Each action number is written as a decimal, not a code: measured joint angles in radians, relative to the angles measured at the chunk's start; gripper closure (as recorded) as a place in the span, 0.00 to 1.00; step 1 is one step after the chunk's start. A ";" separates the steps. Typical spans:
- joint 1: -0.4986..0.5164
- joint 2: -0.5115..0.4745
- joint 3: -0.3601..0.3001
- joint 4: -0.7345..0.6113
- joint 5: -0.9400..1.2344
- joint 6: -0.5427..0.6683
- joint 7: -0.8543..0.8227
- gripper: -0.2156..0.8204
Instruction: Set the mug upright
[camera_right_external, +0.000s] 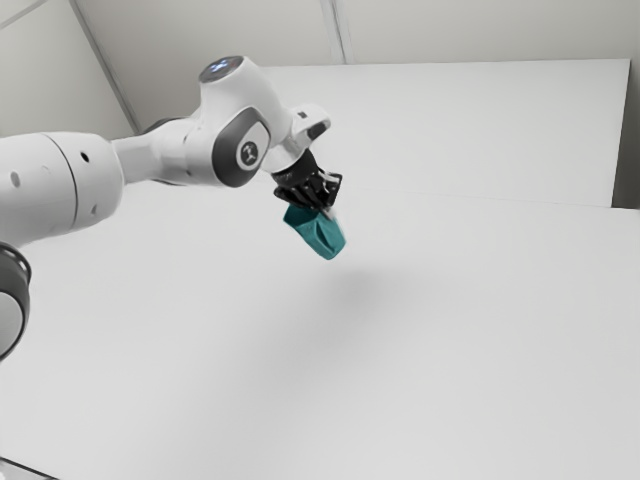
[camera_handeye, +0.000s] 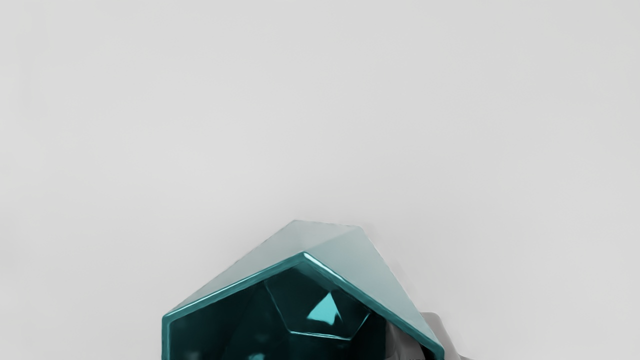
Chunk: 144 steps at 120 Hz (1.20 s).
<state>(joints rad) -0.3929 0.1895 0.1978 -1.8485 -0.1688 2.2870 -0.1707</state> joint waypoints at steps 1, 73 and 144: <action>0.012 -0.002 -0.006 -0.002 0.011 -0.008 -0.002 0.97; 0.275 0.027 -0.117 -0.048 0.261 -0.218 -0.074 0.97; 0.273 0.041 -0.117 -0.058 0.255 -0.271 -0.109 0.58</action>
<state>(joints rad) -0.1197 0.2307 0.0804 -1.9064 0.0858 2.0157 -0.2794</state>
